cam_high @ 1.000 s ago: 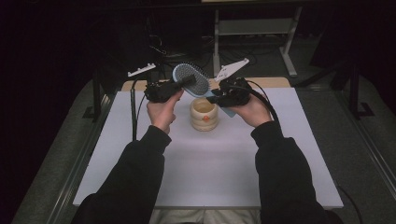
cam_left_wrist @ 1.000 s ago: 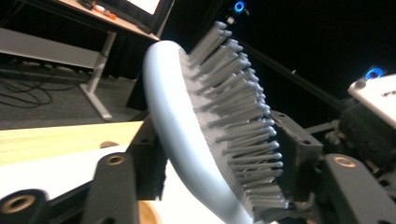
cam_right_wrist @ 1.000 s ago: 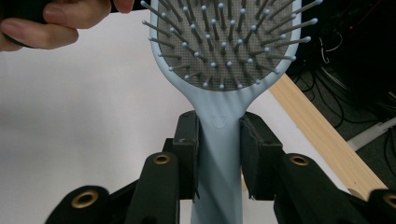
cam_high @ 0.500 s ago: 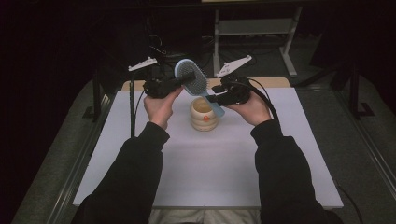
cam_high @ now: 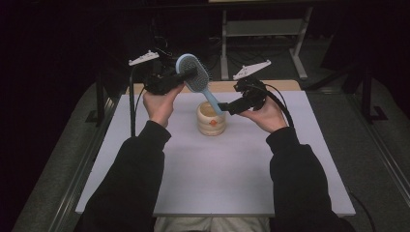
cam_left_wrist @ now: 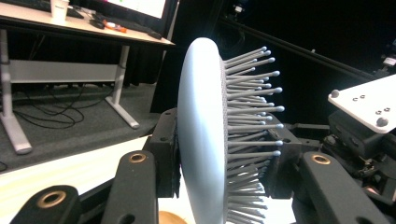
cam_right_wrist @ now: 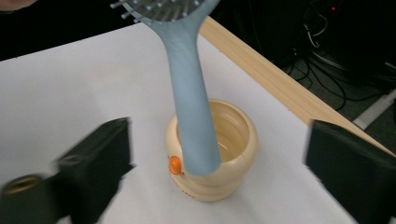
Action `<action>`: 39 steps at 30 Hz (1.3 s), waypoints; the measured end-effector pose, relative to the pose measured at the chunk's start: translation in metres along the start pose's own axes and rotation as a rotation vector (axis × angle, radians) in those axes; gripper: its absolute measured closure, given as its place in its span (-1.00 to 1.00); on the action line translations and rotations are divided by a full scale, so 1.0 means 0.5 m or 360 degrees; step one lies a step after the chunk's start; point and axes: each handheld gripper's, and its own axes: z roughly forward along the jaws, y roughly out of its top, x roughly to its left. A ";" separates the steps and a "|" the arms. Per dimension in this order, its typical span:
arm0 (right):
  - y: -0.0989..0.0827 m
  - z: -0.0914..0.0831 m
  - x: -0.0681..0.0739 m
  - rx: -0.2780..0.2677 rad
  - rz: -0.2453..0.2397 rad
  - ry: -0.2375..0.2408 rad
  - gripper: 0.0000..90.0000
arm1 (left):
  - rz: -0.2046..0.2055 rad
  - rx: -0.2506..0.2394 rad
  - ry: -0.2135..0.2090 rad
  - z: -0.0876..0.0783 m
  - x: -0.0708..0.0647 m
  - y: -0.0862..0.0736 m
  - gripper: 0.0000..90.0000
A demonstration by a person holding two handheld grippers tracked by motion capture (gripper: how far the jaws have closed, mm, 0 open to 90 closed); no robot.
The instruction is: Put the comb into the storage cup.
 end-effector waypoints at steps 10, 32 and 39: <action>-0.039 -0.017 -0.021 -0.0042 0.0096 0.0008 -1.00 | 0.0073 0.0036 0.0000 0.002 -0.006 0.014 0.24; -0.211 -0.083 -0.066 -0.0065 0.0280 -0.0072 -1.00 | 0.0318 0.0106 0.0117 0.010 -0.009 0.049 0.23; -0.255 -0.095 -0.066 -0.0075 0.0326 -0.0099 -1.00 | 0.0385 0.0139 0.0125 0.019 -0.009 0.043 0.23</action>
